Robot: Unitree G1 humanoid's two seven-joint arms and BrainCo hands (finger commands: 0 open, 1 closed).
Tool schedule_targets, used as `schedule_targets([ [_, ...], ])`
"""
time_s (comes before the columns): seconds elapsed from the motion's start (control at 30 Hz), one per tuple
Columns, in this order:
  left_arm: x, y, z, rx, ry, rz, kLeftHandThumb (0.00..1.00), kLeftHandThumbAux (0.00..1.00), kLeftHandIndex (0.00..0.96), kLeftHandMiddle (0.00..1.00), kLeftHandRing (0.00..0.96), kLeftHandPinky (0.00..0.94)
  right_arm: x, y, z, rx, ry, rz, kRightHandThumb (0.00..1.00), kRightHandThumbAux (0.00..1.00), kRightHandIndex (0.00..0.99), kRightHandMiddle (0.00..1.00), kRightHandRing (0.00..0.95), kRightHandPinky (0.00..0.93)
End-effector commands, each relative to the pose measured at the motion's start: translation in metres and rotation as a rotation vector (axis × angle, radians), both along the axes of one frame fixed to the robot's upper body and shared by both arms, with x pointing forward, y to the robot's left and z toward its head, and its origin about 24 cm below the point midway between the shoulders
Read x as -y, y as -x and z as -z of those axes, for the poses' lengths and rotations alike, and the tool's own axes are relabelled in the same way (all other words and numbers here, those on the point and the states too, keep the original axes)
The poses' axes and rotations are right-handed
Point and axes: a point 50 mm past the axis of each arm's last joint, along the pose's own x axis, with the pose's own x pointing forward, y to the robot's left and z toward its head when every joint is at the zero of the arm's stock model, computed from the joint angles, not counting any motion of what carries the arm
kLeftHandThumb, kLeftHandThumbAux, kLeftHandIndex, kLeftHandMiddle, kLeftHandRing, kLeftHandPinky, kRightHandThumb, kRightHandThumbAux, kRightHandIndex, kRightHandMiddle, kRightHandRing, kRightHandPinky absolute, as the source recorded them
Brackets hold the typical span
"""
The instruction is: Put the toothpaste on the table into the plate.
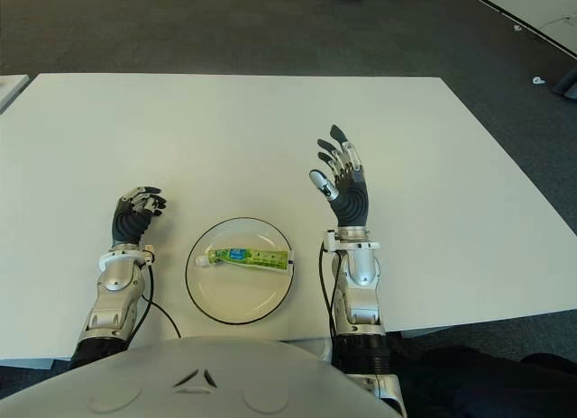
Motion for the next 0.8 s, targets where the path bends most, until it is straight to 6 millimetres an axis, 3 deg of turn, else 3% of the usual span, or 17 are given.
schedule_targets([
  [0.03,0.001,-0.002,0.002,-0.01,0.009,0.022,0.703,0.719,0.428,0.531,0.524,0.502,0.01,-0.006,0.021,-0.067,-0.024,0.091,0.071,0.614,0.234,0.223,0.208,0.274],
  [0.47,0.0,-0.003,0.002,0.003,0.016,0.021,0.702,0.719,0.428,0.536,0.528,0.507,0.018,-0.008,0.031,-0.1,0.003,0.179,0.078,0.695,0.342,0.351,0.352,0.411],
  [0.8,0.001,-0.004,0.002,0.008,0.019,0.02,0.704,0.718,0.429,0.543,0.535,0.513,0.017,-0.009,0.042,-0.154,0.016,0.136,0.081,0.752,0.361,0.38,0.377,0.404],
])
